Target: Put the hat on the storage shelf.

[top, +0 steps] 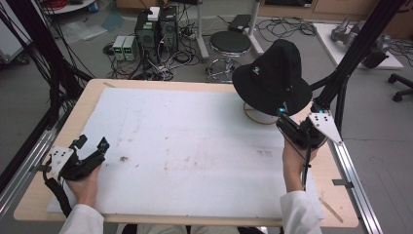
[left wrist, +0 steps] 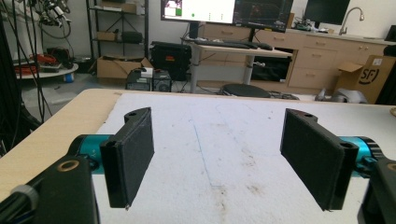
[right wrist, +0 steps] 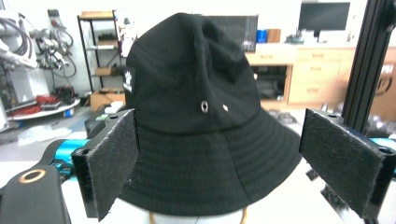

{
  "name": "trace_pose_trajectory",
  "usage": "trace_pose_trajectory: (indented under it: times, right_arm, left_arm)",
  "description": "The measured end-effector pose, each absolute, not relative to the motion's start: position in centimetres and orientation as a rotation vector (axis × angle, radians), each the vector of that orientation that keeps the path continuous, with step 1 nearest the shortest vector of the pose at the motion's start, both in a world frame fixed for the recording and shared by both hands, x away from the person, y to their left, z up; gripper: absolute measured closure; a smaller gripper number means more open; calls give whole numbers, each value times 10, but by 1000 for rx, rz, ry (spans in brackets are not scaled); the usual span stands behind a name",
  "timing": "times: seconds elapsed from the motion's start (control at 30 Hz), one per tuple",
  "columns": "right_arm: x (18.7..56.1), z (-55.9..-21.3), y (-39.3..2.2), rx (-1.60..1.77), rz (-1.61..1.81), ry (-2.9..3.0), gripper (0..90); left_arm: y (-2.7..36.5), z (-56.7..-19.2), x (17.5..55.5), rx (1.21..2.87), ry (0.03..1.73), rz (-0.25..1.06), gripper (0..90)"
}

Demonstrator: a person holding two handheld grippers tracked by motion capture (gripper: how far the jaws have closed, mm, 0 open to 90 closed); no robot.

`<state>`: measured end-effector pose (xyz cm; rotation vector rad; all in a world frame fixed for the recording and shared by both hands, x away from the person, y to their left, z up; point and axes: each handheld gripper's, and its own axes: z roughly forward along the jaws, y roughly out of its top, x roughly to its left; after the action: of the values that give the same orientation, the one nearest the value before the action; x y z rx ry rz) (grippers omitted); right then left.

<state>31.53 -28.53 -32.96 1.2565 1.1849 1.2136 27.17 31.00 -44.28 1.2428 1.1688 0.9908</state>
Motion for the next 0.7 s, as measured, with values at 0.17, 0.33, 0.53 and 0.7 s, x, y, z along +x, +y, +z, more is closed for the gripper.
trace_pose_trajectory:
  times: [0.17,0.33,0.53,0.7]
  right_arm:
    - [308,-329,-284,1294,1216,1222,113]
    - [292,-330,-275,1248,1222,1243,114]
    - [276,-349,-268,1271,1225,1280,113]
    - [269,-372,-265,1288,1208,1305,113]
  left_arm:
    - [311,-443,271,1236,1171,993,260]
    - [312,-442,269,1230,1175,993,260]
    - [312,-442,269,1224,1175,990,260]
    - [311,-443,269,1226,1178,987,260]
